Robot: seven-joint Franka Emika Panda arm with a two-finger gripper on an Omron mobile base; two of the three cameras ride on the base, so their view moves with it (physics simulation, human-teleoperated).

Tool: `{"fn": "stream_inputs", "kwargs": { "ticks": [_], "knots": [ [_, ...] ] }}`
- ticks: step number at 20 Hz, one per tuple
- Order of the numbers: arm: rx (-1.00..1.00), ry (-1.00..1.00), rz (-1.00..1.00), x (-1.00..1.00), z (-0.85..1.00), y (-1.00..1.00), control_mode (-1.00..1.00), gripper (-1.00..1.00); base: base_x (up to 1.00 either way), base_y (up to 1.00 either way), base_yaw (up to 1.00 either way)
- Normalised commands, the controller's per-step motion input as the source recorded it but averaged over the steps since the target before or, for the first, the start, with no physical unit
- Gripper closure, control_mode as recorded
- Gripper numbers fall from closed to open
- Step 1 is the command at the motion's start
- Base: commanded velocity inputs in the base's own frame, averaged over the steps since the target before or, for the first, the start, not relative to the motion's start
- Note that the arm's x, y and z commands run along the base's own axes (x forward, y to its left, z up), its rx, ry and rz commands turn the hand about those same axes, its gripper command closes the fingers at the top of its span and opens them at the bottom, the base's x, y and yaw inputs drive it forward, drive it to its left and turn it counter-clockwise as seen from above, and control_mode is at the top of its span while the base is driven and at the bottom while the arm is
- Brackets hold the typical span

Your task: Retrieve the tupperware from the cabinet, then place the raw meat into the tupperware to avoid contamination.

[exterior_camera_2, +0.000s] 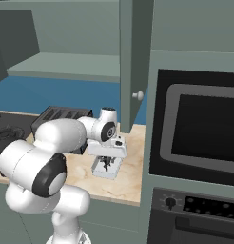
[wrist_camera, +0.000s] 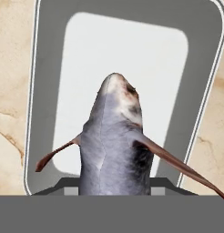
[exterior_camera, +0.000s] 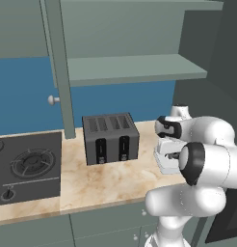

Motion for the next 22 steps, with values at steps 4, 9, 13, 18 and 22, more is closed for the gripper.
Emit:
{"fn": "stream_inputs", "kwargs": {
  "ticks": [4, 9, 13, 18, 22],
  "knots": [
    [0.0, 0.01, 0.0, -0.21, 0.02, 0.01, -1.0, 1.0, 0.0, 0.0, 0.0],
    [0.0, 0.09, 0.0, 0.0, 0.0, 0.14, -1.0, 1.0, 0.0, 0.0, 0.0],
    [0.0, 0.17, 0.02, 0.21, 0.0, 0.03, -1.0, 1.0, 0.0, 0.0, 0.0],
    [0.0, 0.17, 0.0, 0.21, 0.0, -0.02, -1.0, 1.0, 0.0, 0.0, 0.0],
    [0.0, 0.06, 0.0, 0.05, 0.0, -0.04, -1.0, 1.0, 0.0, 0.0, 0.0]
  ]
}}
